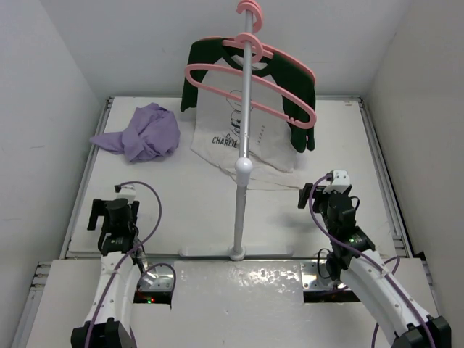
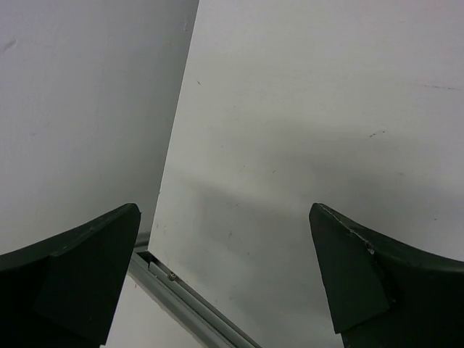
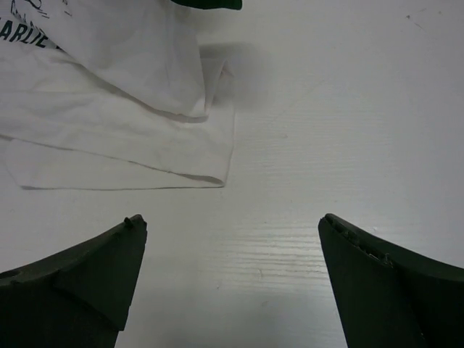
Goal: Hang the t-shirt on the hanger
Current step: Move the T-shirt to the center of the board.
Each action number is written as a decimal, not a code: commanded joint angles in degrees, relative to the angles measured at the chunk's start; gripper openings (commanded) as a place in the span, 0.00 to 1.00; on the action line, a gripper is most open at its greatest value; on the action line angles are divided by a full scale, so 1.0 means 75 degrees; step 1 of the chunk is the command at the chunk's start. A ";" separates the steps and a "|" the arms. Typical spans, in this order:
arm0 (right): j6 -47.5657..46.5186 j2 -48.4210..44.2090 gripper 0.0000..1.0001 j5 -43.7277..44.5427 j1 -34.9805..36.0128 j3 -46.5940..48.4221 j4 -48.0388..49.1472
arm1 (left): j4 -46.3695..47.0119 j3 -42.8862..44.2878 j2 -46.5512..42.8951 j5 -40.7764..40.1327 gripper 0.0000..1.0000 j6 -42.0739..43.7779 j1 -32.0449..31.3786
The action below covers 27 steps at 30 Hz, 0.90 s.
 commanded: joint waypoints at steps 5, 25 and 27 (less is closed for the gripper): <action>0.0770 0.0059 0.99 -0.0030 -0.0012 0.0373 0.0154 | -0.1016 0.1356 0.0062 0.2226 1.00 0.2285 -0.0074; -0.0893 0.3655 0.76 -0.3544 0.0035 0.2095 -0.0619 | -0.0754 1.0780 1.1171 0.5689 0.97 -0.0041 -0.0261; -0.0916 0.3773 0.75 -0.3778 0.0059 0.2107 -0.0607 | -0.0905 1.0756 1.1253 0.6027 0.89 0.0029 -0.0308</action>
